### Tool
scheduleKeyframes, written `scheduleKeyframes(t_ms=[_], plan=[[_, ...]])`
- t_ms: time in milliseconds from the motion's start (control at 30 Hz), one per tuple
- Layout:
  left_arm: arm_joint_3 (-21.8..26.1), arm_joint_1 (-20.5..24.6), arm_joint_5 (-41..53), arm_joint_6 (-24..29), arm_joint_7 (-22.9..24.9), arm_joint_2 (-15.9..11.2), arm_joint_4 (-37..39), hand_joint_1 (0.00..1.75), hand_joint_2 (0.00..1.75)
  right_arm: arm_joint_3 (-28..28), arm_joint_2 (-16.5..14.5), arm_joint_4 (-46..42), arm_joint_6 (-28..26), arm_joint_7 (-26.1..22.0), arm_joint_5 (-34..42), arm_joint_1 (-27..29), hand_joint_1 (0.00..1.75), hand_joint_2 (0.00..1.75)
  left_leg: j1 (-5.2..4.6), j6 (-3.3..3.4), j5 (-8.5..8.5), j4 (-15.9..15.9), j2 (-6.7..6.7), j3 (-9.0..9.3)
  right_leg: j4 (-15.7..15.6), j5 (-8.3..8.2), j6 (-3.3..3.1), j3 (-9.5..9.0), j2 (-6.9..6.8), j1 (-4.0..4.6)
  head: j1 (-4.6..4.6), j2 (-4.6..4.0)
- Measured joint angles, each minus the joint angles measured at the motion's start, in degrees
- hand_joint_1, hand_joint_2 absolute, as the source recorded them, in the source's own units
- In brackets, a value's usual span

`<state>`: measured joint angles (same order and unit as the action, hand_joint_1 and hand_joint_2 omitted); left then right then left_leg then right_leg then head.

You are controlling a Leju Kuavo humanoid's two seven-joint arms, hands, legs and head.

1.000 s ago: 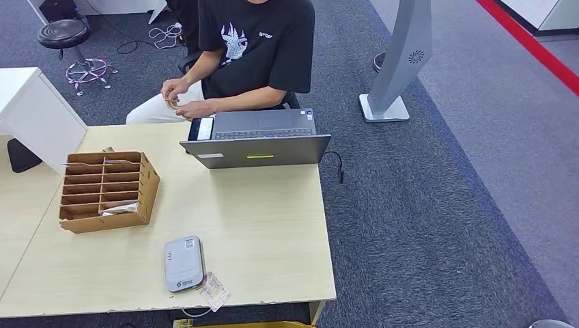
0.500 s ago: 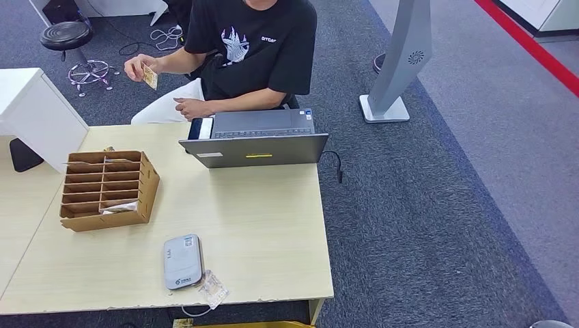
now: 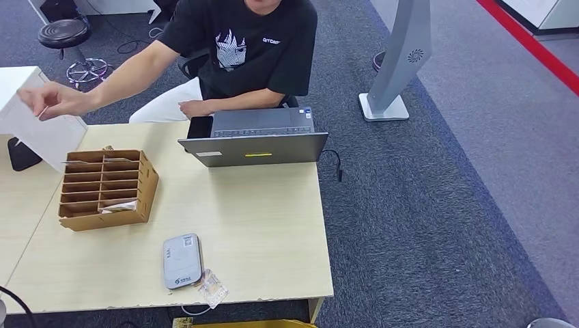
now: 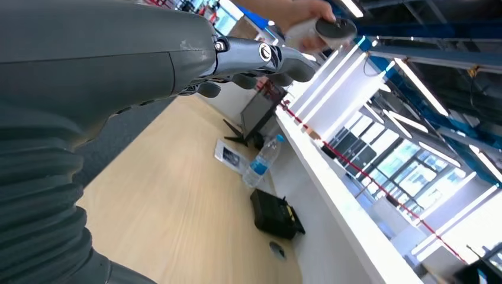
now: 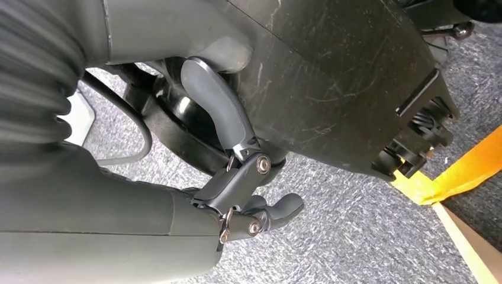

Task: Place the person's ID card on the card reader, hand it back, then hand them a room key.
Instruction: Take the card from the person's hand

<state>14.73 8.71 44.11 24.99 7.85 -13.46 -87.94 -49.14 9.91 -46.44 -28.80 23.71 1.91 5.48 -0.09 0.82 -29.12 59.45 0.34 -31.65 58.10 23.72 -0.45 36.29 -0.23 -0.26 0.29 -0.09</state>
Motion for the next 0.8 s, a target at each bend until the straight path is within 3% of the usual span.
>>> scheduleKeyframes(t_ms=[167,433,567,800], plan=[[-4.98,3.37,-5.01,-3.7,0.08,-0.48,2.27,0.0,1.75,1.12,-0.31,0.64,0.02,-0.52,-0.12,-0.03,0.0,1.75,0.01,-0.02,0.02,0.0,0.07,-0.05,0.0,-0.08,-0.05,0.03,0.03,-0.01,-0.01,0.01],[-8.09,5.62,-12.61,-7.28,0.06,-0.68,3.65,0.0,1.75,2.29,-0.46,1.04,-0.01,-0.52,-0.93,0.12,0.0,1.75,-0.02,-0.03,0.05,0.02,0.14,-0.15,0.0,-0.16,-0.08,0.21,0.14,0.03,-0.01,0.01],[-9.75,6.98,-16.59,-7.99,-0.16,-0.68,3.99,1.75,1.75,2.97,-0.48,1.04,-0.12,-0.44,-1.79,0.37,0.0,1.75,-0.01,-0.06,0.07,0.02,0.16,-0.17,0.0,-0.17,-0.09,0.21,0.14,0.04,-0.02,0.01],[-11.27,7.64,-17.58,-6.72,-0.84,-0.68,4.01,1.75,1.75,3.59,-0.49,1.02,-0.14,-0.19,-3.31,0.57,0.0,1.75,0.0,-0.12,0.11,0.01,0.17,-0.18,0.0,-0.21,-0.15,0.24,0.16,0.04,-0.01,0.0]])
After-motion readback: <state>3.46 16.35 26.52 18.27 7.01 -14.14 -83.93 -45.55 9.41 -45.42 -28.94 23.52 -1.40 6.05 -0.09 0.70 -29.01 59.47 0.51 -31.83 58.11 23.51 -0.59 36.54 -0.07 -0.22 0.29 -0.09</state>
